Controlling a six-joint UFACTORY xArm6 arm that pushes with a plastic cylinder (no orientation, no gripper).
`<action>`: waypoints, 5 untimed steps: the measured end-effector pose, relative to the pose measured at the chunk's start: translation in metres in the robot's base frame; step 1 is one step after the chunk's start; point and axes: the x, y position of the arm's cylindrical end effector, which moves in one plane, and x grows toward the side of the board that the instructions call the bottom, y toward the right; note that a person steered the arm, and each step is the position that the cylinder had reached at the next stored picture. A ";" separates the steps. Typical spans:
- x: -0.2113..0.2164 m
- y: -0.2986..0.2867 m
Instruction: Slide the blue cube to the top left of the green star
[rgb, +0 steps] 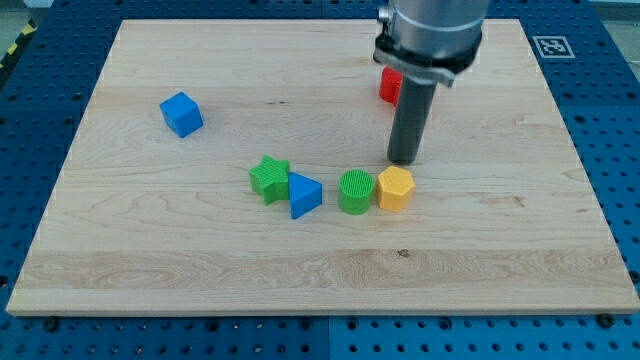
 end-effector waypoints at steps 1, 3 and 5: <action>-0.041 -0.055; -0.115 -0.227; -0.102 -0.302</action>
